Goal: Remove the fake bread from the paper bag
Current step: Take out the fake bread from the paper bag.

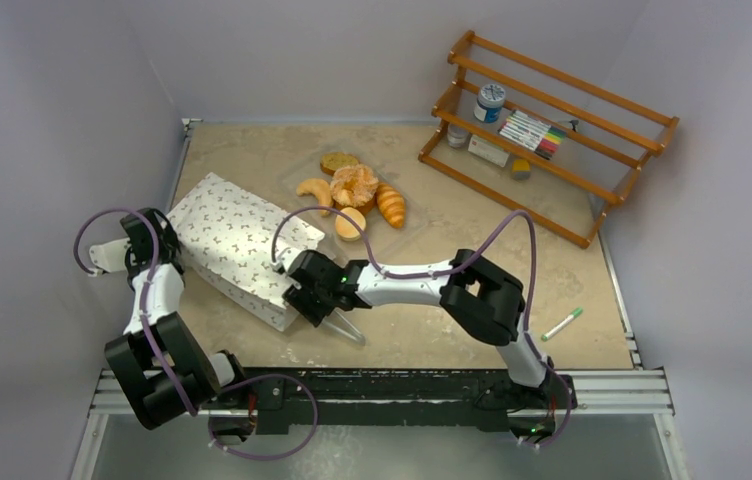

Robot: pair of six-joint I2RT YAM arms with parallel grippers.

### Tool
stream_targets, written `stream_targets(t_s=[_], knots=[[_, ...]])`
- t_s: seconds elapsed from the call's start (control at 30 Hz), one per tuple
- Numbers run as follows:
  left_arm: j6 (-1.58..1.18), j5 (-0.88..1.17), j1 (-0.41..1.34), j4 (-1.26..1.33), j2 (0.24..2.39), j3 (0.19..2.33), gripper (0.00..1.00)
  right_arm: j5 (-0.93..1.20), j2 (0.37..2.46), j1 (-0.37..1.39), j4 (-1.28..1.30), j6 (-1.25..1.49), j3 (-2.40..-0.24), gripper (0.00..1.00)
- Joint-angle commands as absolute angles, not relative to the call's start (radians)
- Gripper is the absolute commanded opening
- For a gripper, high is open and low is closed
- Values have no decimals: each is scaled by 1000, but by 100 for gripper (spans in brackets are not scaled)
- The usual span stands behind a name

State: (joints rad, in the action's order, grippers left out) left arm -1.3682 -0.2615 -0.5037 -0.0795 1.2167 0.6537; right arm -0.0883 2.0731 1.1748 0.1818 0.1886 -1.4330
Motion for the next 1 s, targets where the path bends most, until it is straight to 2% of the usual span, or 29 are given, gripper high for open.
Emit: stream_targets(t_s=[0.0, 0.13, 0.33, 0.47, 0.97], knots=[[-1354, -249, -502, -90, 1179, 635, 0, -103, 2131, 1157, 206, 192, -1473, 62], [-1352, -253, -501, -99, 1170, 634, 0, -94, 2144, 1155, 187, 187, -1475, 56], [-1350, -254, -500, -106, 1166, 635, 0, -78, 2141, 1146, 188, 197, -1452, 12], [-1357, -266, -500, -111, 1160, 636, 0, -87, 2098, 1147, 187, 210, -1413, 0], [-1398, -307, -503, -118, 1260, 803, 0, -94, 1823, 1149, 190, 299, -1133, 0]])
